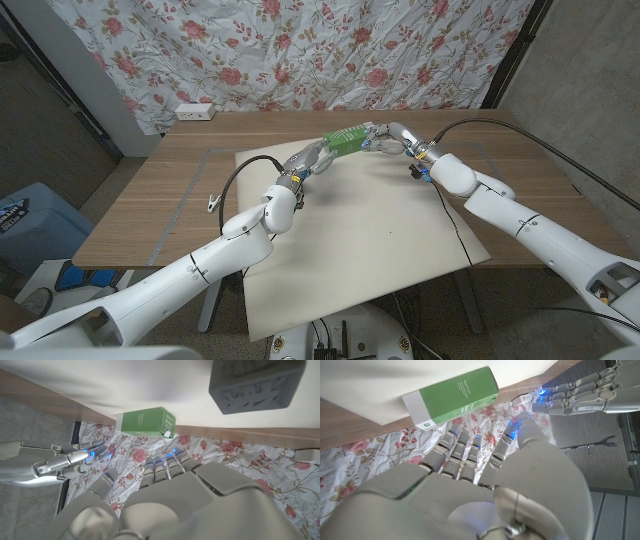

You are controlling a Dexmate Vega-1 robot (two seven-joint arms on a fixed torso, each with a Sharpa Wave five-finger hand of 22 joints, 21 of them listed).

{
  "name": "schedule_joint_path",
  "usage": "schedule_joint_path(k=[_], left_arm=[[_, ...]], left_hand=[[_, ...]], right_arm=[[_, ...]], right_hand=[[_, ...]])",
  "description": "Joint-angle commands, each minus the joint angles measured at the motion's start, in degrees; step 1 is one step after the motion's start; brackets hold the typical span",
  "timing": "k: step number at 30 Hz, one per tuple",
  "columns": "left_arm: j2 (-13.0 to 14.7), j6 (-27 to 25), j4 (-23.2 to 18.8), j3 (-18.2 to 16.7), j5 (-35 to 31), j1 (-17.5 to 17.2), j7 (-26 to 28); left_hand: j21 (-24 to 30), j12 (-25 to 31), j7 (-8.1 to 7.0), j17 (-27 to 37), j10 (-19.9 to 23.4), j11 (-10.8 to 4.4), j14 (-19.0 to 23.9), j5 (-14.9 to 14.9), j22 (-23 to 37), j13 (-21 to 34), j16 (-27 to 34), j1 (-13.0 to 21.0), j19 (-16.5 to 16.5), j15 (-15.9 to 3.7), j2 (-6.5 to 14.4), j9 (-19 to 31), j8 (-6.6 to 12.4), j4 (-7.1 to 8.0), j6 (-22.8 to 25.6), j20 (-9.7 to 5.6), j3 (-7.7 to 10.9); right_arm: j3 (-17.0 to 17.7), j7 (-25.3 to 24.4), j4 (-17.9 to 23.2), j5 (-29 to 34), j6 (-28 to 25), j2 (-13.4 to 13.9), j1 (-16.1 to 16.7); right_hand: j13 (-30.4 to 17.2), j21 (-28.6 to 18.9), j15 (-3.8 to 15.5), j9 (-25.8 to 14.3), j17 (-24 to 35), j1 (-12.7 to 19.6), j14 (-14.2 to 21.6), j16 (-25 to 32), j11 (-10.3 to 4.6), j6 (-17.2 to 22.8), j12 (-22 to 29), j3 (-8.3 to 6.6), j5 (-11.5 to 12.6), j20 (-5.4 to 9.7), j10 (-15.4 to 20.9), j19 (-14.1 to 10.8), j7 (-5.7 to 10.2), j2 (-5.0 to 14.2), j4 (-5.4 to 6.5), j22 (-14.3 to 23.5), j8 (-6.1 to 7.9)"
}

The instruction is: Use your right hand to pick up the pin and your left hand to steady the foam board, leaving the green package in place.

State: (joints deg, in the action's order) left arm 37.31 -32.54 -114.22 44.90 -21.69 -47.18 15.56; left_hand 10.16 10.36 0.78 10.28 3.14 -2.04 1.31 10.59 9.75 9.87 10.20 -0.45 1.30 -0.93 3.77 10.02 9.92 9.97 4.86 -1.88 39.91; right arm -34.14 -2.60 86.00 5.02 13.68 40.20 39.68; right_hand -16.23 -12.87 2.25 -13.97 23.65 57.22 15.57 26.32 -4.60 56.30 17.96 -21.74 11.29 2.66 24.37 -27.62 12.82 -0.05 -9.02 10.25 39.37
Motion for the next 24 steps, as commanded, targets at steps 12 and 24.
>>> schedule_joint_path(k=[12,24], left_arm=[[-3.7,-1.18,5.87,4.85,-3.18,2.62,-4.38],[-4.09,-0.94,8.61,7.11,-3.31,4.8,-8.2]], left_hand=[[-0.14,-0.47,-0.18,0.21,-3.44,0.69,-2.83,0.42,0.27,0.04,-0.15,-0.8,-4.43,0.39,5.03,0.02,-0.44,1.36,-4.71,-2.96,-2.77],[-0.17,-0.46,0.0,0.26,-6.11,0.86,-5.5,0.58,0.36,0.05,-0.3,-0.91,-7.58,0.61,5.64,-0.02,-0.37,1.56,-7.49,-3.1,-4.67]], right_arm=[[0.74,0.58,-1.8,-0.42,3.97,0.0,0.02],[0.24,0.84,-4.22,-0.34,5.61,-1.27,-1.16]], right_hand=[[0.08,0.19,5.91,-0.12,0.11,-0.19,-0.16,0.04,0.06,0.67,-0.03,0.33,0.42,0.17,0.61,-0.1,0.23,0.57,-0.05,0.16,-0.41],[0.12,0.23,5.9,0.02,0.11,-0.26,-0.19,0.01,-0.09,0.61,-0.12,0.43,0.45,0.15,0.58,-0.05,0.22,0.64,-0.03,0.16,-0.64]])
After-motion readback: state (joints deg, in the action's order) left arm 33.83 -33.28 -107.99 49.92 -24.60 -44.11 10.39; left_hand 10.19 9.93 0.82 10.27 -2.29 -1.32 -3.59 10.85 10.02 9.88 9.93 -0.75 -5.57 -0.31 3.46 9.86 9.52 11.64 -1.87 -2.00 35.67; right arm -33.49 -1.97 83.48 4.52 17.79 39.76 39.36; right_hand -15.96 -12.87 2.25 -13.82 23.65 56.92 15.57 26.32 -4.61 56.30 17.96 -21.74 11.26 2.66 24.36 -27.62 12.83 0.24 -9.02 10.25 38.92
